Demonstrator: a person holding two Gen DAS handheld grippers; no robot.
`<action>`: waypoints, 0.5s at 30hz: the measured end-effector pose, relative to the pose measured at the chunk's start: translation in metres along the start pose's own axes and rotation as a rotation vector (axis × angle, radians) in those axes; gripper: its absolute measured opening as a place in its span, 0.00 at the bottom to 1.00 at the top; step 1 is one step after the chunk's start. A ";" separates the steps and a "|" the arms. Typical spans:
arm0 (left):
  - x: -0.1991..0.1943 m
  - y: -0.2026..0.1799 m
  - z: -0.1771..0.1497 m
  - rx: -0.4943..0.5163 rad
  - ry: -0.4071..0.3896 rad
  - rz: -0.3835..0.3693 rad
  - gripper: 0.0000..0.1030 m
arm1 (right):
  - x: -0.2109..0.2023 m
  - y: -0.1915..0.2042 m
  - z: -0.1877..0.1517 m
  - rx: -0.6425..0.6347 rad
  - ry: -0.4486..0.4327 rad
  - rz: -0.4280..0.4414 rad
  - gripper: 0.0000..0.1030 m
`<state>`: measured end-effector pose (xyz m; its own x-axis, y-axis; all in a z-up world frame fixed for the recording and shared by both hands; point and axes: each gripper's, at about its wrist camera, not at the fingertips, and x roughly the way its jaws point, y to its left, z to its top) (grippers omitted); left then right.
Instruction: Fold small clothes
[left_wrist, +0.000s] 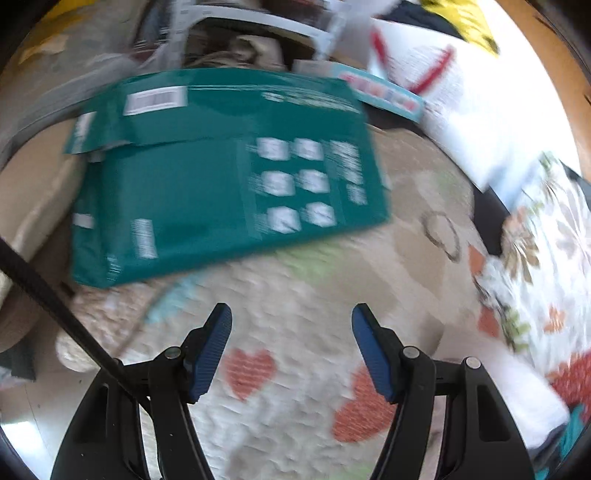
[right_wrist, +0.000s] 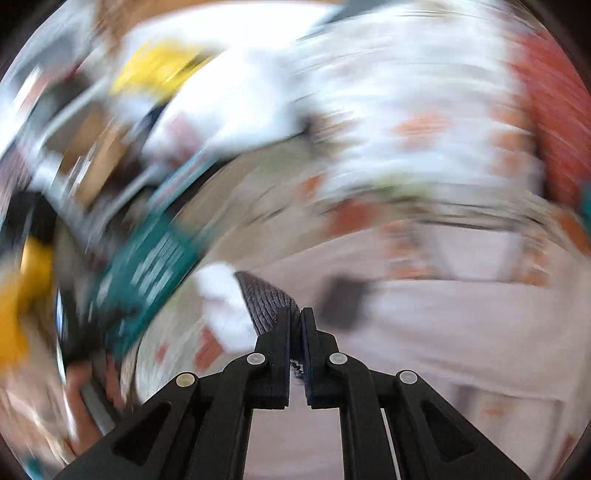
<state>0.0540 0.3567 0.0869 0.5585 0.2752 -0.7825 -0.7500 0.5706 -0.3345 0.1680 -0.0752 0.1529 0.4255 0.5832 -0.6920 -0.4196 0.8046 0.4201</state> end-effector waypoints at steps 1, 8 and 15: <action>0.001 -0.010 -0.004 0.025 0.008 -0.015 0.65 | -0.013 -0.033 0.007 0.071 -0.021 -0.043 0.06; 0.006 -0.095 -0.043 0.259 0.073 -0.124 0.65 | -0.046 -0.222 -0.014 0.356 0.033 -0.468 0.06; 0.016 -0.154 -0.084 0.420 0.135 -0.157 0.66 | -0.044 -0.259 -0.025 0.392 0.068 -0.565 0.06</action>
<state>0.1486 0.2087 0.0818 0.5816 0.0729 -0.8102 -0.4357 0.8690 -0.2346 0.2381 -0.3121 0.0603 0.4365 0.0643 -0.8974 0.1779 0.9716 0.1562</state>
